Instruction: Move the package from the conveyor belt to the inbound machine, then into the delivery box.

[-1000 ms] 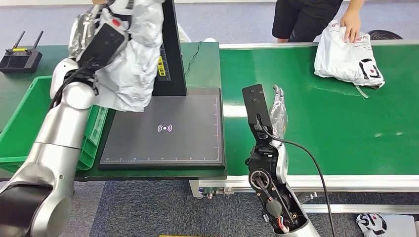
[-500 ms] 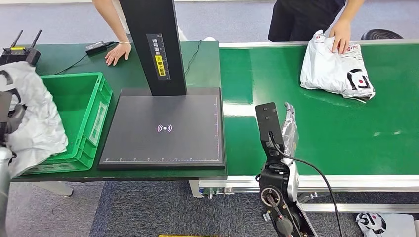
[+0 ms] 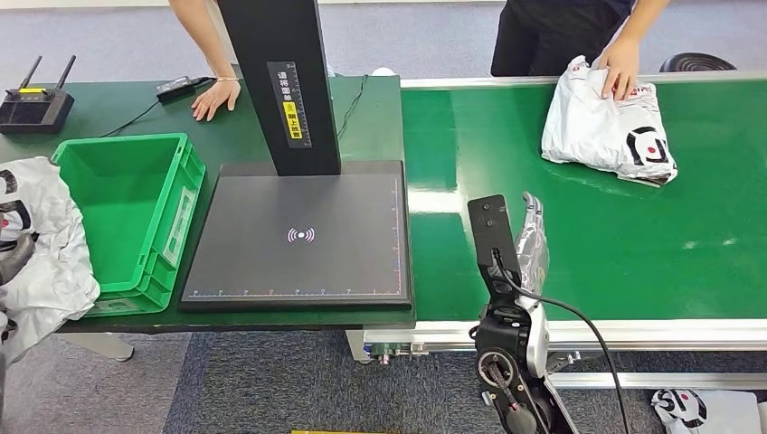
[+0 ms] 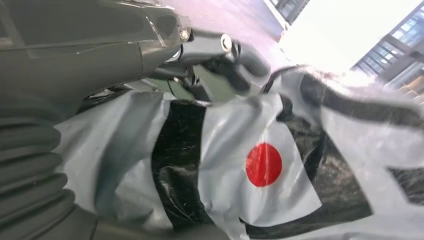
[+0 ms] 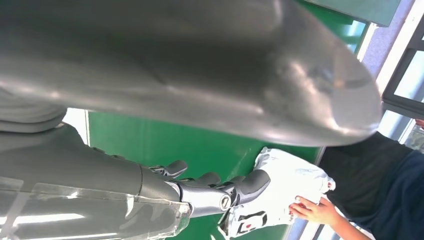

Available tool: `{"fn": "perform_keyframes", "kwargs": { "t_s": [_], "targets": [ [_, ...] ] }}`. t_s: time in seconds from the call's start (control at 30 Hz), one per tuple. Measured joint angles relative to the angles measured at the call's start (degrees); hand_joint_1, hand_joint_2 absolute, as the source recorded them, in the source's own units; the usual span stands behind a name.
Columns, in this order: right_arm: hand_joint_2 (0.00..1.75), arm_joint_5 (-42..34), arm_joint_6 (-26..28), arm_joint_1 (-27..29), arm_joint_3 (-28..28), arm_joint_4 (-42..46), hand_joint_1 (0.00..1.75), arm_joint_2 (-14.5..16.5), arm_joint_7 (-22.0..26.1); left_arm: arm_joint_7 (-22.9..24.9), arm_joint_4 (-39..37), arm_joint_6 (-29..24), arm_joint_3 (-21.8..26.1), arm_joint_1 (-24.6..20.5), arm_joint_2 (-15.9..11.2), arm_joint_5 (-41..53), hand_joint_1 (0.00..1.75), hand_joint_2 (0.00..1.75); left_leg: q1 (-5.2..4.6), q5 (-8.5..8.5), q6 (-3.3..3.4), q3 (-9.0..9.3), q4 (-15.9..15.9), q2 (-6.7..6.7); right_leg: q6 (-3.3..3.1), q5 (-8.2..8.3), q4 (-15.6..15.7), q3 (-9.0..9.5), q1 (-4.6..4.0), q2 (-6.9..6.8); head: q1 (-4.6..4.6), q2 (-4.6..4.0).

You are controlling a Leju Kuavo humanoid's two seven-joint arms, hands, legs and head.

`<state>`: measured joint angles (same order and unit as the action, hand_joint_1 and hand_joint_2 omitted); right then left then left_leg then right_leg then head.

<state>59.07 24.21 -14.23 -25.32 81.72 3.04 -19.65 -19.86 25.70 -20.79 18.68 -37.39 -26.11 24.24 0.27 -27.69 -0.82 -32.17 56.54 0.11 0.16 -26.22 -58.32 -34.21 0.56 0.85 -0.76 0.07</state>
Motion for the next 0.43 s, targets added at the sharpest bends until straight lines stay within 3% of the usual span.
{"fn": "perform_keyframes", "kwargs": {
  "t_s": [0.2, 0.43],
  "targets": [
    [0.00, -0.01, 0.22, 0.34, -0.01, -0.01, 0.00, 0.28, 0.00, -4.75, 0.65, 0.58, 0.37, -0.01, 2.20, 0.05, 0.00, 0.00, -0.01, 0.00, 0.00, 0.00, 0.01, -0.02, 0.00, 0.00, 0.01, 0.01, 0.01, 0.00, -0.01, 0.00],
    [0.00, -3.32, 0.69, 0.26, 0.00, -0.04, 0.00, 0.76, 0.00, -11.47, 3.62, 5.01, 0.53, 0.02, 6.23, -3.49, 0.00, 0.00, -0.02, 0.00, 0.00, 0.04, 0.03, -0.08, 0.01, 0.01, 0.02, 0.06, 0.02, -0.07, 0.01, 0.00]
  ]
}}
